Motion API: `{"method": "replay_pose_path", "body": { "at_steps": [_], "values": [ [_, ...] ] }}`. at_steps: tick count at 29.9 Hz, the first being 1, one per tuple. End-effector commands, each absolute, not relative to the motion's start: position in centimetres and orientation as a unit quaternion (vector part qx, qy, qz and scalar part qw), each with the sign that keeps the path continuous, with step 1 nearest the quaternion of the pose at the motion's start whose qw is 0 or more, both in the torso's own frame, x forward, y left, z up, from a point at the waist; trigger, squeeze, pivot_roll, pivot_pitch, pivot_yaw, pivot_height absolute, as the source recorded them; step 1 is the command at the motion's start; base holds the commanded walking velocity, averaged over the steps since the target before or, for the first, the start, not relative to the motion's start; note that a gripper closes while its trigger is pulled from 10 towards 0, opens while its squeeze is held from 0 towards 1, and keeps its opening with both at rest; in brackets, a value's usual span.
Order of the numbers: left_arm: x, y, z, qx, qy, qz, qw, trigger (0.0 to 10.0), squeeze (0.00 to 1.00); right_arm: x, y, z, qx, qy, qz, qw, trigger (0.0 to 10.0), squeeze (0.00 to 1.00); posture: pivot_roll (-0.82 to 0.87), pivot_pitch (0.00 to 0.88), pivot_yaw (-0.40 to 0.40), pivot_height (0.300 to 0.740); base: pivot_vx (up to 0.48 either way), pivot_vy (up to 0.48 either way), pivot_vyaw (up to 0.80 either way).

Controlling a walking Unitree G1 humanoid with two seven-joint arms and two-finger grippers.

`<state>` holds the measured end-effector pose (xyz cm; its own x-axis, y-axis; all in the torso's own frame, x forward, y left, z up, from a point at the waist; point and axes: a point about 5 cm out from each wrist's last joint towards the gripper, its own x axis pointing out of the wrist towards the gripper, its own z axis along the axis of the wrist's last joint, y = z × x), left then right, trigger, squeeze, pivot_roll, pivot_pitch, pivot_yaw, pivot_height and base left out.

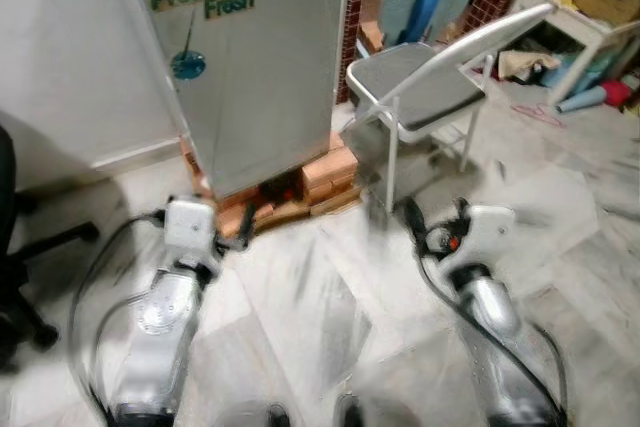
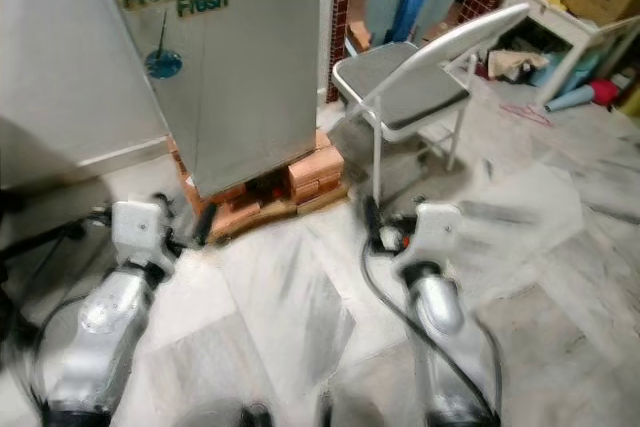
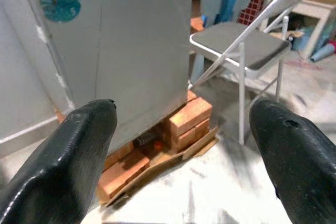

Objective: Restocking fridge

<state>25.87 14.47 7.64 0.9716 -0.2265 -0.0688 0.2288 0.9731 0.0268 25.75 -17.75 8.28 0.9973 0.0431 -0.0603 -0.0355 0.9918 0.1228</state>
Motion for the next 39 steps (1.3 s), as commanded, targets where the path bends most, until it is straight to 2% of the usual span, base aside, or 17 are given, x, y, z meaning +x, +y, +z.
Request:
{"method": "replay_pose_path", "body": {
  "at_steps": [1, 7, 21, 39],
  "values": [
    [25.93, 15.31, 7.86, 0.029, 0.030, -0.108, 0.993, 10.0, 0.00, 25.90, -17.16, 8.61, 0.065, 0.024, 0.030, 0.997, 10.0, 0.00, 0.00, 0.089, 0.021, 0.740, 0.240, 0.416, 0.00],
    [25.99, 15.29, 7.80, 0.027, 0.033, -0.108, 0.993, 10.0, 0.00, 25.96, -17.05, 8.60, 0.065, 0.024, 0.030, 0.997, 10.0, 0.00, 0.00, 0.091, 0.023, 0.740, 0.352, 0.323, -0.21],
    [26.22, 15.22, 7.92, 0.019, 0.035, -0.106, 0.994, 10.0, 0.00, 25.76, -17.07, 8.56, 0.064, 0.024, 0.027, 0.997, 10.0, 0.00, -0.01, 0.099, 0.028, 0.740, 0.299, 0.374, -0.70],
    [26.37, 15.05, 8.26, 0.032, 0.026, -0.106, 0.994, 10.0, 0.00, 26.09, -17.22, 8.90, 0.045, 0.019, 0.036, 0.998, 10.0, 0.00, 0.01, 0.113, 0.014, 0.740, 0.000, 0.450, 0.00]
  ]
}}
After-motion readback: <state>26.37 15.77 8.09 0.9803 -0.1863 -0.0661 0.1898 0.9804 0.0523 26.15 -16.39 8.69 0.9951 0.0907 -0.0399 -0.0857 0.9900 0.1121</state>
